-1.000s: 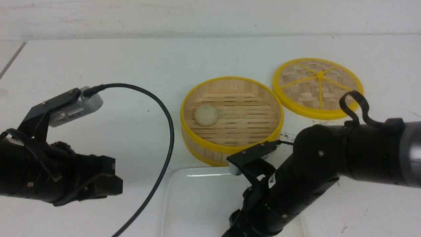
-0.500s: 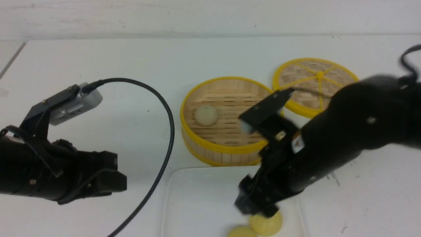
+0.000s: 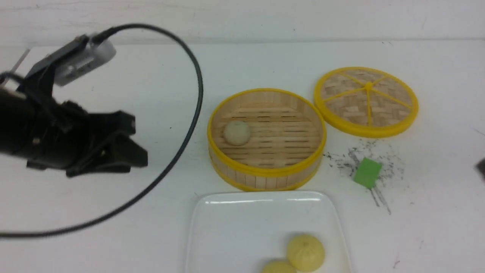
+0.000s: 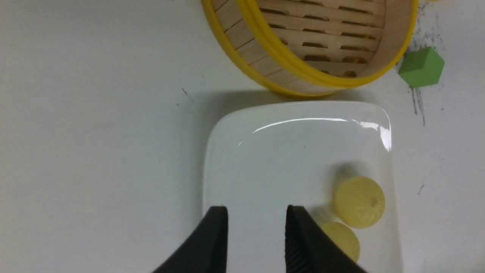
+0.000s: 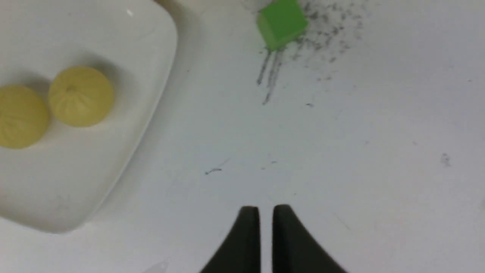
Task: Put the steamed buns into the plate on the white tablecloth.
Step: 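Reach into the bamboo steamer and grasp a bun with the left gripper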
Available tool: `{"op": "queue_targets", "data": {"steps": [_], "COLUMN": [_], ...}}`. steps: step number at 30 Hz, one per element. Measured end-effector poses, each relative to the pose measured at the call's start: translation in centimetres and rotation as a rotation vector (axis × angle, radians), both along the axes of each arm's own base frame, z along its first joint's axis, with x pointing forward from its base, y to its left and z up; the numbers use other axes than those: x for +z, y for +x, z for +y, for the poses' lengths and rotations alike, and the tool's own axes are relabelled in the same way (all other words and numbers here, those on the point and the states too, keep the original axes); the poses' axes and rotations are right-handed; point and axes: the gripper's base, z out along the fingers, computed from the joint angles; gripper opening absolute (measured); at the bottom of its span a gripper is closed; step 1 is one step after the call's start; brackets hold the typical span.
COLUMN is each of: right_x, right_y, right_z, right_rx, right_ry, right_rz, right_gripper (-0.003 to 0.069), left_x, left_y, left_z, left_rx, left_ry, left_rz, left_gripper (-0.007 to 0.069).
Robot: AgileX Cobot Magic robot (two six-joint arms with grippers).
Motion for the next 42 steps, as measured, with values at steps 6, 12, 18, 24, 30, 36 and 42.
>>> {"op": "queue_targets", "data": {"steps": [6, 12, 18, 24, 30, 36, 42], "right_x": [-0.5, -3.8, -5.6, -6.1, -6.1, -6.1, -6.2], "right_y": [-3.7, -4.7, -4.7, -4.2, -4.1, -4.1, -4.1], "right_z": [-2.3, -3.0, -2.8, -2.4, -2.3, -2.3, -2.3], "right_rx": [-0.013, -0.008, 0.001, 0.010, 0.012, 0.012, 0.012], "right_ry": [0.037, 0.021, 0.035, 0.072, 0.082, 0.083, 0.085], "right_rz": [-0.099, -0.129, -0.121, -0.165, -0.180, -0.180, -0.177], "right_gripper": [-0.0015, -0.0015, -0.0015, -0.0011, -0.0011, -0.0008, -0.0006], "left_x": [-2.6, -1.6, -1.9, -4.9, -7.2, -8.5, -9.6], "left_y": [3.0, 7.9, 12.3, 15.5, 17.7, 18.7, 19.2], "left_z": [-5.8, -9.9, -11.8, -14.4, -15.2, -15.5, -15.9], "left_rx": [-0.217, -0.250, -0.244, -0.279, -0.287, -0.276, -0.269], "left_ry": [0.043, 0.099, 0.192, 0.304, 0.427, 0.428, 0.411], "left_rz": [0.127, 0.068, 0.028, 0.040, 0.012, -0.018, -0.026], "left_gripper": [0.0314, 0.0430, 0.0502, 0.0506, 0.0499, 0.0482, 0.0481]}}
